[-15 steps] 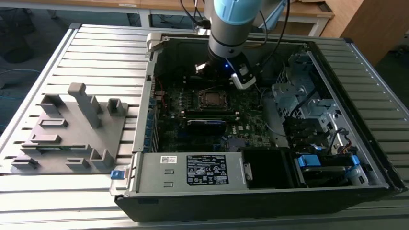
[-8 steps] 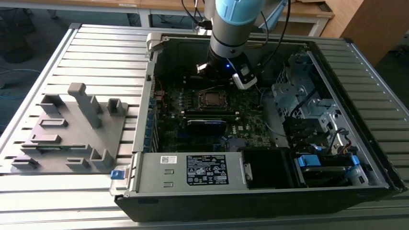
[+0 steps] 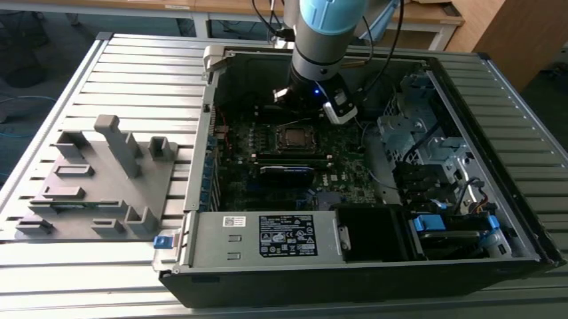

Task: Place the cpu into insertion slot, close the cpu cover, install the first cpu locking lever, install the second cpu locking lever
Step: 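Install the first cpu locking lever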

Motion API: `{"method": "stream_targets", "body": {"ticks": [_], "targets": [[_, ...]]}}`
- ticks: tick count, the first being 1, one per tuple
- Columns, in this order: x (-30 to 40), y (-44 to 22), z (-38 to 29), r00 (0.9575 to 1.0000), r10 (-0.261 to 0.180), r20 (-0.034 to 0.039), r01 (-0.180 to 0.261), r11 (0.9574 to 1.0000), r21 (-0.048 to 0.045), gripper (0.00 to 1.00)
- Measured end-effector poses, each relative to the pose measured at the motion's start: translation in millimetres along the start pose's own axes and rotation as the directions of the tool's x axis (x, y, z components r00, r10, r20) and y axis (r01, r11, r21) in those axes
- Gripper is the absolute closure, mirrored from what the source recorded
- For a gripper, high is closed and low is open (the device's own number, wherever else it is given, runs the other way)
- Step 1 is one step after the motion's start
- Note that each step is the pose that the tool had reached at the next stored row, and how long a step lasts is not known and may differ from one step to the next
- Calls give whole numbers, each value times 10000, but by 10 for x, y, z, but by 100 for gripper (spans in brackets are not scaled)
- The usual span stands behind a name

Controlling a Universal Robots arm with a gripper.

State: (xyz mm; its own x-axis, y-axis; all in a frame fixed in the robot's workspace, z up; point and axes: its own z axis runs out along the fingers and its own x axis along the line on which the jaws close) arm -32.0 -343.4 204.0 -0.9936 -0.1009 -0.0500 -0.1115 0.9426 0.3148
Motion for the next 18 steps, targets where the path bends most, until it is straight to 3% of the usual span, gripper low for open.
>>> {"method": "stream_targets", "body": {"ticks": [11, 13, 18], "targets": [[0, -5, 9, 9998, -203, -60, 203, 9998, -2, 90], [1, -7, 12, 10000, -73, -11, 73, 10000, 11, 90], [1, -9, 21, 9983, 554, 206, -555, 9985, 42, 90]]}}
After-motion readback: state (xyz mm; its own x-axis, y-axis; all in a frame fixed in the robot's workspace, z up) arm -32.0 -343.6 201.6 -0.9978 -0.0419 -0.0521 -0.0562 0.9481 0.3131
